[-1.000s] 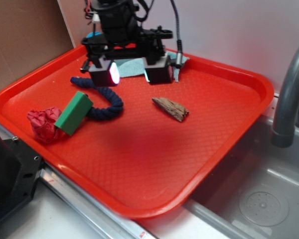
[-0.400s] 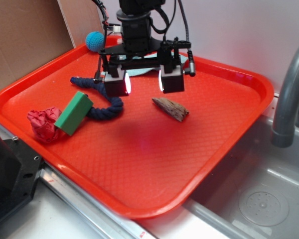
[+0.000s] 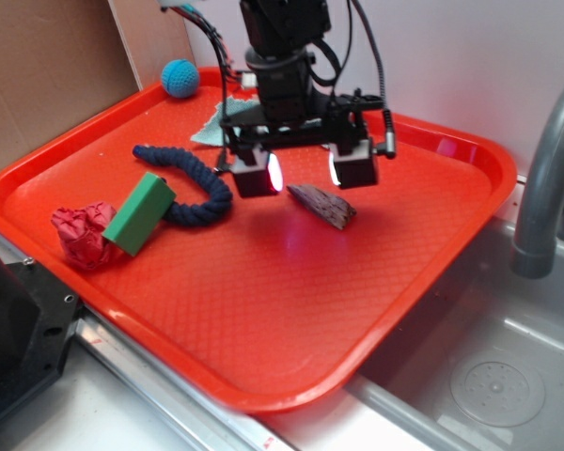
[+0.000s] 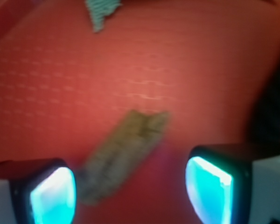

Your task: Grab the wood chip.

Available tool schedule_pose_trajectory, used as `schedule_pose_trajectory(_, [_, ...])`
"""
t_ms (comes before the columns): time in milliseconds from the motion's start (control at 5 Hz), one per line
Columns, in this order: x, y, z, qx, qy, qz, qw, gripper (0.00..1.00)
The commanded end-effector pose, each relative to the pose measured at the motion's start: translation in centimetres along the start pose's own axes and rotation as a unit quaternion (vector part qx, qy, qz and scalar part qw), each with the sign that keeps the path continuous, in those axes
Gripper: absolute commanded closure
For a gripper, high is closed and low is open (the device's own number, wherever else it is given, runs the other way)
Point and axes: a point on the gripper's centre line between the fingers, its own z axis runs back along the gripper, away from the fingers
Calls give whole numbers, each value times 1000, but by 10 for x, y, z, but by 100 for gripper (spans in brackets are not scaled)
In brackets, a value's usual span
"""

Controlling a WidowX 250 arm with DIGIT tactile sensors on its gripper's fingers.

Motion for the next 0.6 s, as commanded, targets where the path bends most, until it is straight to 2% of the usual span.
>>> schedule_pose_trajectory(0, [6,-14,-22,17,5,27,999,11])
schedule_pose_trajectory(200, [3,-15,-34,46,19,35,998,100])
schedule_pose_trajectory(400, [-1,-3,-1,55,16,-4,998,100])
